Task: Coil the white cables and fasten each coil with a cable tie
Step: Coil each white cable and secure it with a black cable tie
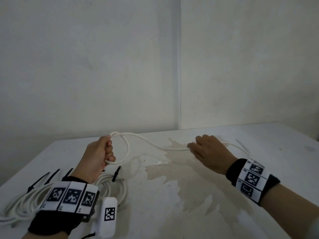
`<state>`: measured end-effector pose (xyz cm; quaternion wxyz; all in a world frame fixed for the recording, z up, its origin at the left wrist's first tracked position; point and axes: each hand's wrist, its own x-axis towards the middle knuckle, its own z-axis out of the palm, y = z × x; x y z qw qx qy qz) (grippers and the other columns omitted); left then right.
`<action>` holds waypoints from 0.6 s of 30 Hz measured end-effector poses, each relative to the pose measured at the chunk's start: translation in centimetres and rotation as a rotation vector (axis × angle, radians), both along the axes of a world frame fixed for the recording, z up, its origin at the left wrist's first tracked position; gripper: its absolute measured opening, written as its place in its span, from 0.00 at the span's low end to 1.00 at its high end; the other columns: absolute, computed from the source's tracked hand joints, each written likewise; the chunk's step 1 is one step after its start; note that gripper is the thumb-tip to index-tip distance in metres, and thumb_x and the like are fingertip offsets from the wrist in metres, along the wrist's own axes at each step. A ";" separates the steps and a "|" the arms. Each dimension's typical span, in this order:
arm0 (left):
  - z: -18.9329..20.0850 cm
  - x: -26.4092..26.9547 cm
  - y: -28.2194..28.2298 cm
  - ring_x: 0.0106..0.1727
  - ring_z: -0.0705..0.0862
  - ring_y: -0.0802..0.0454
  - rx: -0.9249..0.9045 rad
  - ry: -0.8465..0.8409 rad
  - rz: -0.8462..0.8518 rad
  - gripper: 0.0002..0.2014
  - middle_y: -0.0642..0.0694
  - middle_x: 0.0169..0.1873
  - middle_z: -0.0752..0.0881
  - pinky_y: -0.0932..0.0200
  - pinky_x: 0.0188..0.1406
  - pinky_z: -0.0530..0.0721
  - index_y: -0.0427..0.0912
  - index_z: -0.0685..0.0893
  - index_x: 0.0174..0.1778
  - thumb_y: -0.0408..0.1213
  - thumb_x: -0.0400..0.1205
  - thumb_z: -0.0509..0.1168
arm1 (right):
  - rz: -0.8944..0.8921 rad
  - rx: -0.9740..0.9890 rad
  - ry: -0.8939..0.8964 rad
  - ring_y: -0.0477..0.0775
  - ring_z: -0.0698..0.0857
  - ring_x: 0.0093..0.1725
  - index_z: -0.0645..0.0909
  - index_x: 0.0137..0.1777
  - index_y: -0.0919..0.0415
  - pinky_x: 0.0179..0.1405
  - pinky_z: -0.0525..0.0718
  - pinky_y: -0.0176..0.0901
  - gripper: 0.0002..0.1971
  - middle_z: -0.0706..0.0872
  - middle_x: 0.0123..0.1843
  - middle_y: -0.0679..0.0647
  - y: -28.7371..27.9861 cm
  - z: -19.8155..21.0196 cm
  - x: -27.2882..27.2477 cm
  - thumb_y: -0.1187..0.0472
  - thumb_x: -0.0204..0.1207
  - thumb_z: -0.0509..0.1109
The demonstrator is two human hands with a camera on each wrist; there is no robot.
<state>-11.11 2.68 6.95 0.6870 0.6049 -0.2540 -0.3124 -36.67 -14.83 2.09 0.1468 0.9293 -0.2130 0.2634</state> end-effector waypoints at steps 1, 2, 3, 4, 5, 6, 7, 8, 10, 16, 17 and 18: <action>0.0 -0.3 -0.2 0.12 0.60 0.60 0.015 -0.026 0.002 0.17 0.55 0.12 0.63 0.71 0.13 0.65 0.42 0.68 0.29 0.36 0.86 0.54 | 0.024 -0.041 0.033 0.52 0.72 0.25 0.80 0.41 0.56 0.27 0.62 0.39 0.11 0.75 0.29 0.52 0.3 0.0 0.6 0.57 0.75 0.56; 0.0 -0.5 -0.4 0.12 0.60 0.60 0.026 -0.047 0.001 0.17 0.55 0.12 0.64 0.71 0.13 0.65 0.42 0.68 0.29 0.36 0.86 0.54 | 0.050 -0.071 0.060 0.52 0.73 0.25 0.82 0.40 0.55 0.26 0.63 0.38 0.13 0.76 0.29 0.51 0.8 0.0 1.2 0.56 0.75 0.56; -0.1 -0.7 -0.6 0.12 0.60 0.60 0.037 -0.063 -0.004 0.17 0.54 0.12 0.64 0.71 0.13 0.65 0.42 0.69 0.28 0.36 0.86 0.55 | 0.088 -0.094 0.073 0.52 0.75 0.26 0.84 0.39 0.55 0.26 0.66 0.38 0.14 0.78 0.30 0.51 1.4 0.1 1.9 0.56 0.75 0.56; -0.1 -1.0 -0.8 0.13 0.60 0.60 0.048 -0.077 -0.011 0.17 0.54 0.13 0.64 0.71 0.13 0.66 0.42 0.69 0.28 0.36 0.86 0.55 | 0.136 -0.110 0.070 0.52 0.76 0.27 0.84 0.39 0.54 0.27 0.67 0.40 0.14 0.79 0.31 0.51 2.1 0.3 2.6 0.55 0.75 0.56; -0.1 -1.2 -1.0 0.13 0.60 0.59 0.058 -0.092 -0.014 0.17 0.54 0.13 0.64 0.70 0.14 0.66 0.42 0.69 0.28 0.36 0.85 0.55 | 0.190 -0.113 0.054 0.53 0.77 0.28 0.84 0.39 0.54 0.30 0.67 0.41 0.14 0.80 0.32 0.51 2.9 0.5 3.4 0.55 0.75 0.57; -0.2 -1.6 -1.2 0.13 0.61 0.59 0.070 -0.108 -0.018 0.18 0.54 0.13 0.64 0.70 0.14 0.66 0.42 0.69 0.28 0.36 0.85 0.55 | 0.246 -0.107 0.039 0.53 0.78 0.29 0.84 0.39 0.55 0.32 0.64 0.41 0.13 0.81 0.33 0.51 3.7 0.7 4.1 0.55 0.75 0.58; -0.2 -1.9 -1.4 0.13 0.61 0.59 0.085 -0.126 -0.024 0.18 0.54 0.13 0.64 0.68 0.15 0.66 0.42 0.69 0.27 0.36 0.85 0.55 | 0.302 -0.101 0.025 0.53 0.78 0.30 0.83 0.40 0.56 0.33 0.62 0.41 0.12 0.81 0.33 0.52 4.5 1.0 4.8 0.55 0.76 0.58; -0.3 -2.3 -1.7 0.13 0.61 0.59 0.100 -0.147 -0.034 0.18 0.54 0.13 0.65 0.67 0.17 0.67 0.41 0.69 0.27 0.36 0.85 0.55 | 0.354 -0.099 0.002 0.54 0.77 0.31 0.82 0.40 0.57 0.33 0.61 0.42 0.12 0.81 0.34 0.52 5.2 1.1 5.5 0.55 0.76 0.58; -0.4 -3.2 -1.9 0.13 0.62 0.58 0.135 -0.197 -0.053 0.18 0.54 0.13 0.65 0.63 0.21 0.68 0.41 0.69 0.27 0.36 0.85 0.55 | 0.417 -0.097 -0.045 0.54 0.76 0.30 0.82 0.40 0.58 0.33 0.61 0.42 0.12 0.80 0.33 0.53 6.4 1.4 6.5 0.56 0.77 0.58; -1.1 -5.5 -1.9 0.17 0.72 0.60 0.186 -0.385 -0.167 0.17 0.49 0.20 0.73 0.70 0.20 0.72 0.39 0.70 0.28 0.33 0.85 0.53 | 0.484 0.110 -0.168 0.55 0.75 0.31 0.83 0.42 0.63 0.34 0.65 0.45 0.14 0.82 0.33 0.57 7.7 2.5 7.8 0.56 0.76 0.58; -1.1 -5.9 -1.9 0.19 0.75 0.61 0.184 -0.390 -0.197 0.16 0.46 0.23 0.76 0.70 0.22 0.75 0.38 0.73 0.29 0.32 0.85 0.53 | 0.484 0.184 -0.164 0.54 0.75 0.33 0.84 0.44 0.64 0.36 0.66 0.46 0.15 0.83 0.35 0.58 7.9 2.8 7.8 0.56 0.77 0.57; -1.2 -6.2 -1.8 0.22 0.78 0.59 0.185 -0.392 -0.223 0.15 0.44 0.25 0.78 0.66 0.27 0.78 0.36 0.75 0.31 0.30 0.84 0.54 | 0.478 0.250 -0.162 0.55 0.75 0.36 0.83 0.47 0.64 0.38 0.66 0.45 0.17 0.84 0.38 0.58 7.9 3.2 7.7 0.55 0.78 0.56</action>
